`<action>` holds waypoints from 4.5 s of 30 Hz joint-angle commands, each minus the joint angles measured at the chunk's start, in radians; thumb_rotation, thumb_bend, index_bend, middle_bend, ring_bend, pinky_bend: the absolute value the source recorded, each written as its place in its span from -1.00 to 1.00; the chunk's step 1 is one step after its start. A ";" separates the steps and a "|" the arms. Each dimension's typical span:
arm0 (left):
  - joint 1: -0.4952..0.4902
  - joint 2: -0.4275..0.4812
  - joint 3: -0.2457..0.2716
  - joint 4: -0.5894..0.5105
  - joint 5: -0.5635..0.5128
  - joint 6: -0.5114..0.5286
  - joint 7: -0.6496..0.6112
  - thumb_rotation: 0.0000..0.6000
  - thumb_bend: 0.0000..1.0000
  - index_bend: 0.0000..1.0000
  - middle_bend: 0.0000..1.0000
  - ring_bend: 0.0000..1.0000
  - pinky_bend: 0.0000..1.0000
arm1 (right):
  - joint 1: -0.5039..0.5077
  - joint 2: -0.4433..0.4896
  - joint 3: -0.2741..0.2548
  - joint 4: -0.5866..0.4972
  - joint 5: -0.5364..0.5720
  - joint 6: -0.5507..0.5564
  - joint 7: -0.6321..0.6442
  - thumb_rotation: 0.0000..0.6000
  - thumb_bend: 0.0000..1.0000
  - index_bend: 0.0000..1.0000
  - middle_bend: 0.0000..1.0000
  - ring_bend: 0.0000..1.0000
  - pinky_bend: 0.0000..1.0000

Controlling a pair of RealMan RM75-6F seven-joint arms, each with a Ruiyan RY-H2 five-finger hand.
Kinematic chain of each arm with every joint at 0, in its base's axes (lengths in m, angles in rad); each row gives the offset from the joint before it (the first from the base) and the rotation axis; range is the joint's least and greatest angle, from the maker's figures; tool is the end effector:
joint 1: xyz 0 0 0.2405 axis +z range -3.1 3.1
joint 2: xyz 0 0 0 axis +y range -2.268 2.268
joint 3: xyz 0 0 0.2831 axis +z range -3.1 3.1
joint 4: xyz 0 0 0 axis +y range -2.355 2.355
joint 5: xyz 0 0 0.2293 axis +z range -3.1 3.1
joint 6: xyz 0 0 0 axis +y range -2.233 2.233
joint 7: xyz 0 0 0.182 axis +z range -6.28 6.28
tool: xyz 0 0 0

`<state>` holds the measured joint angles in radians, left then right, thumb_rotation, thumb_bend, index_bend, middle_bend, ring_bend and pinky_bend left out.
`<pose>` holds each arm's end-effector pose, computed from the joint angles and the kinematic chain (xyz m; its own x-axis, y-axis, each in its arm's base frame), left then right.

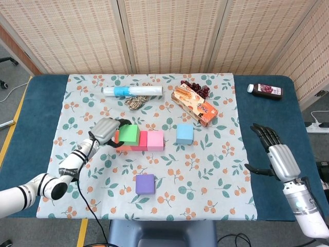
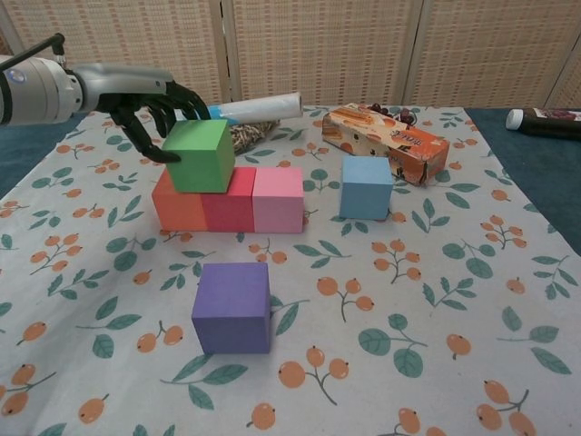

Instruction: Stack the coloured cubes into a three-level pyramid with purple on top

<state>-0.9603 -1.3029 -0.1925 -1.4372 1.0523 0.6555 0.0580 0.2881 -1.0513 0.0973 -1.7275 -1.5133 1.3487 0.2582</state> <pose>-0.1310 0.4733 0.0173 0.4492 0.3677 0.8143 0.8652 -0.4066 -0.2936 -0.2701 -0.2912 0.1489 0.1200 -0.0798 0.9896 -0.9720 -0.2122 0.1008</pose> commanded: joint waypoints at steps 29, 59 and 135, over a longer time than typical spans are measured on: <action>-0.032 0.004 0.017 0.003 -0.065 -0.019 0.046 1.00 -0.32 -0.41 -0.32 -0.30 -0.38 | -0.002 0.000 0.008 0.025 0.007 -0.016 0.031 1.00 -0.84 -1.00 -0.97 -1.00 -1.00; -0.034 0.012 0.036 -0.007 -0.070 -0.015 0.061 1.00 -0.30 -0.67 -0.62 -0.37 -0.37 | -0.007 0.005 0.010 0.022 0.000 -0.012 0.048 1.00 -0.84 -1.00 -0.97 -1.00 -1.00; -0.002 -0.047 0.033 0.204 0.338 -0.087 -0.591 1.00 -0.34 -0.72 -0.61 -0.59 -0.62 | 0.101 0.047 0.066 0.001 0.076 -0.143 0.029 1.00 -0.84 -1.00 -0.96 -1.00 -1.00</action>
<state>-0.9613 -1.3490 -0.1594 -1.2335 1.3911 0.5685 -0.5328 0.3892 -1.0037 0.1634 -1.7265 -1.4379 1.2053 0.2869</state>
